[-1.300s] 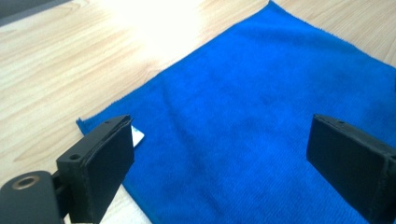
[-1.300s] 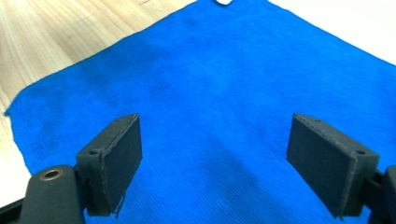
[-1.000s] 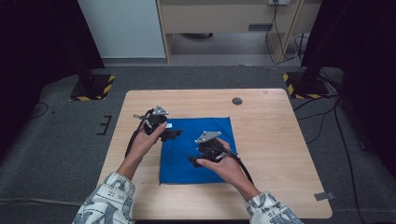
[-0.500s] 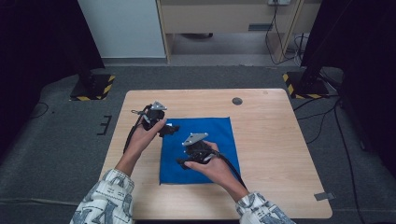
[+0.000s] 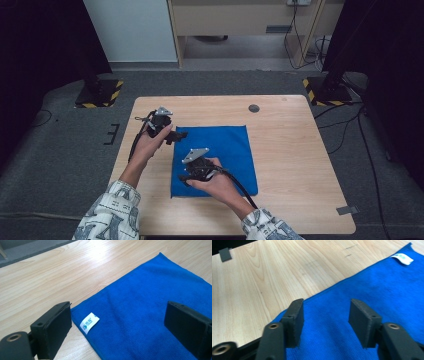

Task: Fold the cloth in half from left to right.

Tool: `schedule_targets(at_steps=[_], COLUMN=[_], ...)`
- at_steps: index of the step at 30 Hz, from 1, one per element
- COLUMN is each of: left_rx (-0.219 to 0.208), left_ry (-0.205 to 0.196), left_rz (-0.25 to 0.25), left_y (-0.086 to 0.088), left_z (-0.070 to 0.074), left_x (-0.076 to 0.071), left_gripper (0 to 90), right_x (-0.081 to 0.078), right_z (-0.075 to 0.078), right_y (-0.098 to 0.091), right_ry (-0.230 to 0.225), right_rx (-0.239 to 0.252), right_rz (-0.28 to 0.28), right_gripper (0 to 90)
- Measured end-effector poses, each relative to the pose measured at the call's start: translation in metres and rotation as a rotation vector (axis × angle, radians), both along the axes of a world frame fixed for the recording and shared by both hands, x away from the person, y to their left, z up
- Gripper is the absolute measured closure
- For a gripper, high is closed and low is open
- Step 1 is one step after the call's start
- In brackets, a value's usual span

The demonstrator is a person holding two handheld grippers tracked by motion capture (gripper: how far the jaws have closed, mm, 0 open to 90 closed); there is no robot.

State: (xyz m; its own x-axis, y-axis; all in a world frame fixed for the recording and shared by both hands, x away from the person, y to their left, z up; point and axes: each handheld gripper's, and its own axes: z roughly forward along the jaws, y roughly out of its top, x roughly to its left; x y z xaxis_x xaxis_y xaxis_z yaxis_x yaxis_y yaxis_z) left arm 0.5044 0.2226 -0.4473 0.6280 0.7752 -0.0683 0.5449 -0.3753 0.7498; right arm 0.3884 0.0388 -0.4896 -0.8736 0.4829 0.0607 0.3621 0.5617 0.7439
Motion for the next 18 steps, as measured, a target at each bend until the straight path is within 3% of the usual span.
schedule_targets(at_steps=[8, 11, 13, 18], left_rx=[0.010, -0.012, -0.005, 0.000], left_ry=[-0.004, 0.010, 0.001, -0.007], left_rz=[-0.004, -0.019, -0.012, -0.003], left_y=[0.001, 0.000, 0.001, 0.006], left_z=[0.003, 0.003, 0.003, 0.001], left_x=[-0.003, -0.003, -0.003, -0.001], left_gripper=[7.3, 7.3, 7.3, 7.3], right_x=[-0.008, -0.011, -0.013, -0.022], right_z=[-0.003, -0.004, -0.006, -0.013], right_y=[0.010, 0.013, 0.015, 0.023], right_ry=[-0.008, -0.009, -0.005, 0.009], right_rx=[0.013, 0.016, 0.020, 0.023], right_rz=[0.037, 0.054, 0.063, 0.083], right_gripper=[66.7, 73.6, 79.1, 84.1])
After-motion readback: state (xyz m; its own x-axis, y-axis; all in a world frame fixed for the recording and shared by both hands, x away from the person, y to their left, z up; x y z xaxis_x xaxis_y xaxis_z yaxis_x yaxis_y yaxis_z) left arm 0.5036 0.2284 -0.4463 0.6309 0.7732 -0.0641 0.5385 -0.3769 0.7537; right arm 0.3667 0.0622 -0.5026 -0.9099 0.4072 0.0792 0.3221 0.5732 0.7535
